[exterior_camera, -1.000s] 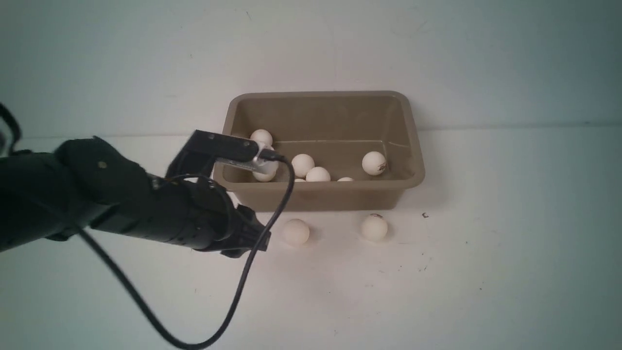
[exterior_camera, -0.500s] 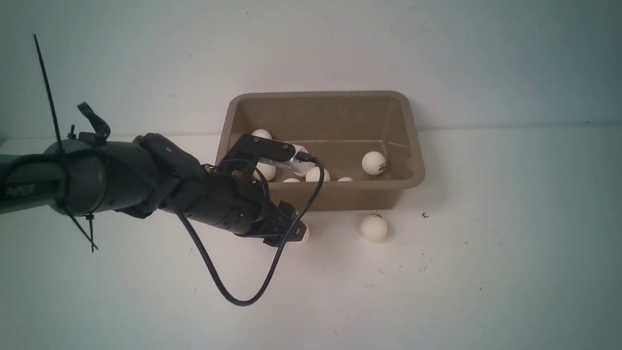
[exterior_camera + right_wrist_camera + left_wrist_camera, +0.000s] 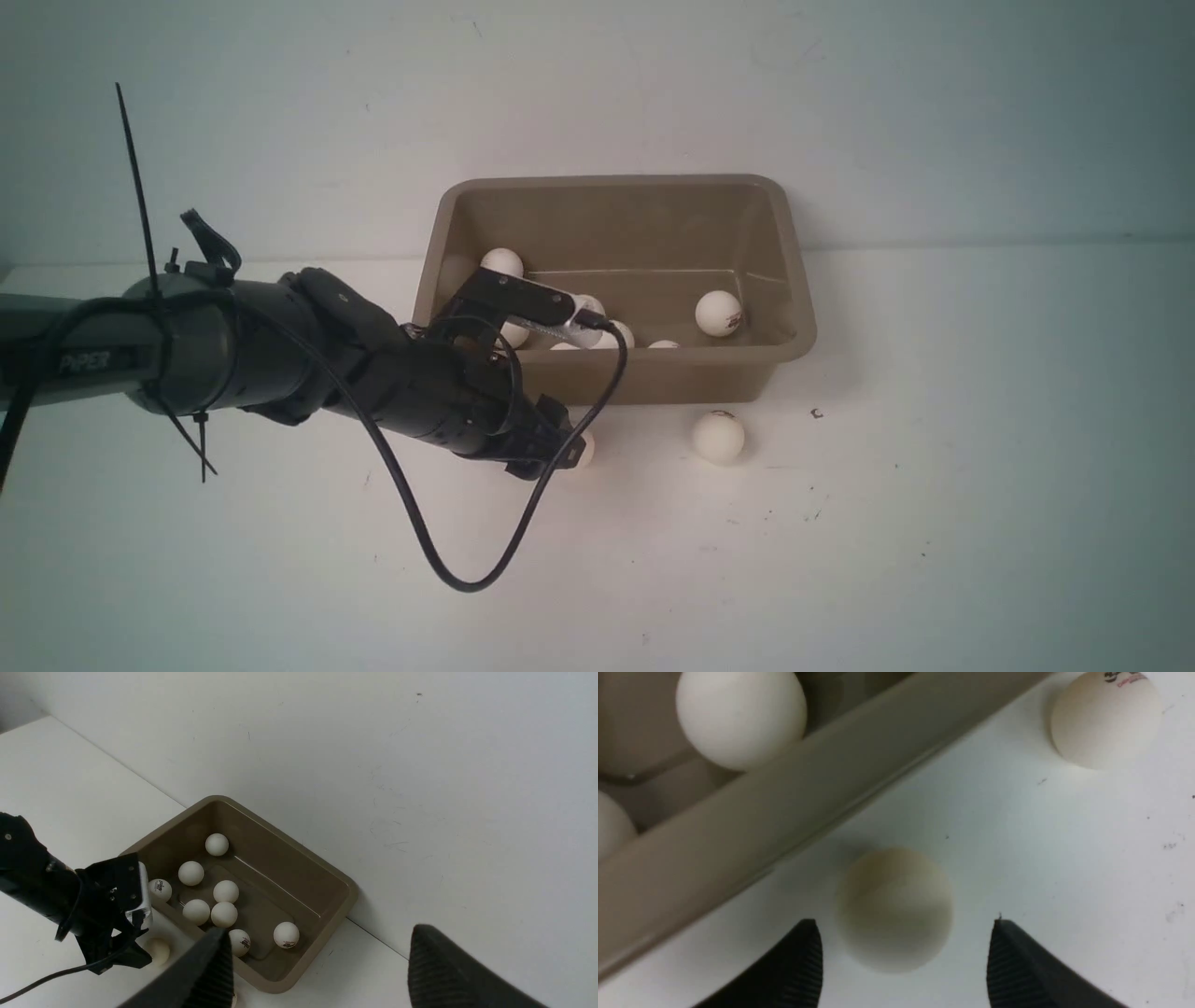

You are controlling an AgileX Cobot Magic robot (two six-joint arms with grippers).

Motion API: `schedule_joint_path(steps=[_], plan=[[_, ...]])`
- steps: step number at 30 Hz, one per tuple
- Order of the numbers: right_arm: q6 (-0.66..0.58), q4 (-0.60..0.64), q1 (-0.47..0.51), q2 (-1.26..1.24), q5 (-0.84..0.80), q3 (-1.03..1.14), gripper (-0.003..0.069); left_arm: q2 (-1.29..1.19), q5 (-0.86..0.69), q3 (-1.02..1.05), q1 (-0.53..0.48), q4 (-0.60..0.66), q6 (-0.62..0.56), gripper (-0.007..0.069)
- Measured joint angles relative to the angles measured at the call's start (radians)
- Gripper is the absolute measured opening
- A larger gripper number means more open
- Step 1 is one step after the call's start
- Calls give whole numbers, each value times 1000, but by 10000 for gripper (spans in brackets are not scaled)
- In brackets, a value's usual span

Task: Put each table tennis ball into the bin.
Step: Use the left arm to clamp the table tennis ball closest to it

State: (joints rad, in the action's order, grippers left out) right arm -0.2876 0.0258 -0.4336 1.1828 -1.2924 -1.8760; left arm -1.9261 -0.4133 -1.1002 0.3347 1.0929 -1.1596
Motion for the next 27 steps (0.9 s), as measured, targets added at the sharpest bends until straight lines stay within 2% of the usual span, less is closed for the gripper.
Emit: schedule_joint_path(steps=[7,27], plan=[[0,0,0,0,0,0,461,-13,73,0,44,114,-118,429],[0,1,0,0,0,0,461,-102,45,-75,45,197,-198,429]])
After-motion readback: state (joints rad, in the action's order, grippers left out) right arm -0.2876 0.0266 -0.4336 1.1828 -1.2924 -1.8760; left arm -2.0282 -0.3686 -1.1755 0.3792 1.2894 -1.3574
